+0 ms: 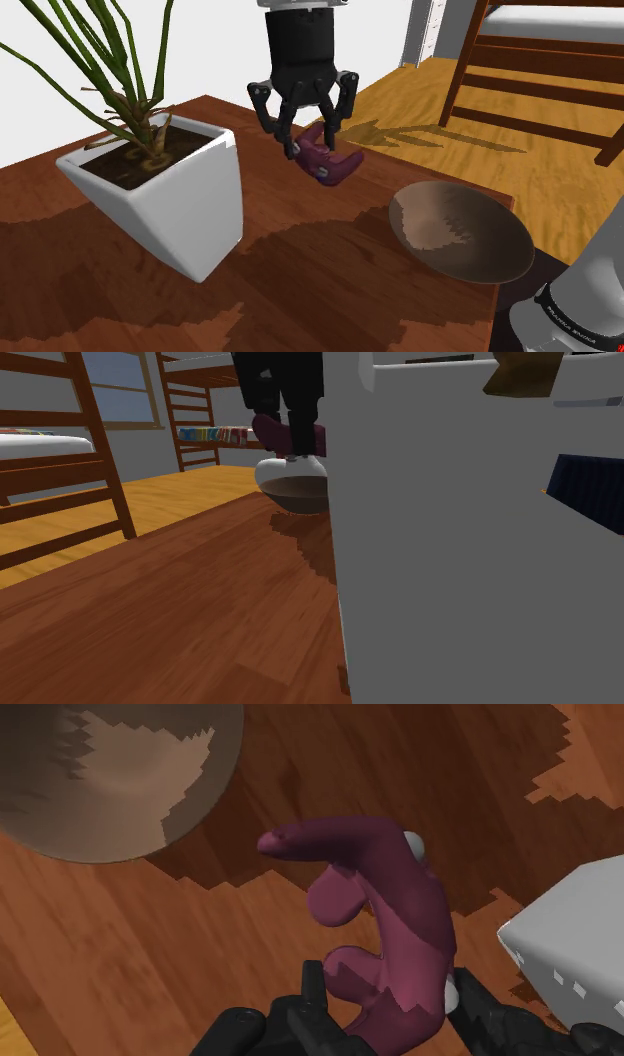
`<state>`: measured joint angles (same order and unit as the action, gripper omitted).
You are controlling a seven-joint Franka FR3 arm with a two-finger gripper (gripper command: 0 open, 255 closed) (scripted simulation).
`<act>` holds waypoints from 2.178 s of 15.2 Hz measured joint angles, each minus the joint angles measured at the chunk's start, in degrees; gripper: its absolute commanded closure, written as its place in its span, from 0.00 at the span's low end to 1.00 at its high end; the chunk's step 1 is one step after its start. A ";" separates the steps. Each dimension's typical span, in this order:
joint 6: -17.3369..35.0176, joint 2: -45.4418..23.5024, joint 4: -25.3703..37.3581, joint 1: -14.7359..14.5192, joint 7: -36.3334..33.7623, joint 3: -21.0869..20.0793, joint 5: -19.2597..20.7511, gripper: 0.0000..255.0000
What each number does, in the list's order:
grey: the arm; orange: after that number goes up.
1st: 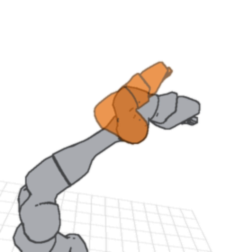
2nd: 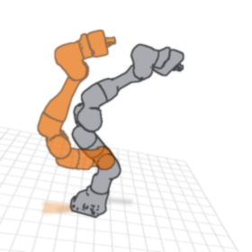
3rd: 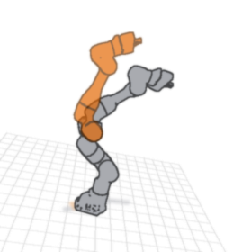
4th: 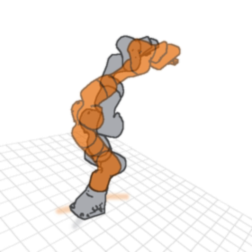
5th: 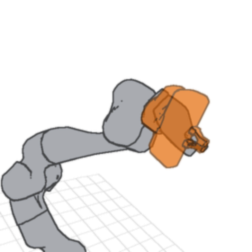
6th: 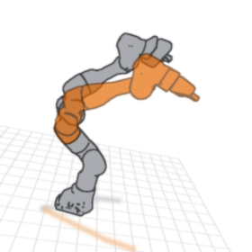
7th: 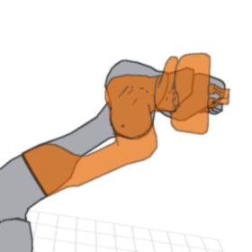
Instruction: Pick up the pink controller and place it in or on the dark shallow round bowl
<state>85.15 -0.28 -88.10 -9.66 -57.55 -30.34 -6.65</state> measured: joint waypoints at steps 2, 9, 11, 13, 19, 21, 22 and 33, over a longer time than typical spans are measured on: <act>1.11 5.80 -6.38 0.76 1.90 0.90 -2.74 1.00; -0.94 23.31 -21.27 0.56 7.47 5.51 -9.06 1.00; -1.79 28.04 -25.26 0.01 8.88 7.04 -10.13 1.00; -3.45 32.82 -28.58 -0.62 10.15 8.77 -10.88 1.00; -2.25 39.00 -36.26 -1.65 11.96 10.17 -11.85 1.00; -0.82 39.56 -38.28 -1.77 12.32 10.01 -12.07 1.00; 0.04 39.54 -39.11 -1.80 12.35 9.75 -12.22 1.00; 4.91 40.71 -45.15 -2.17 13.23 8.87 -13.08 1.00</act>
<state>90.06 40.43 -133.25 -11.83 -44.31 -21.47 -19.73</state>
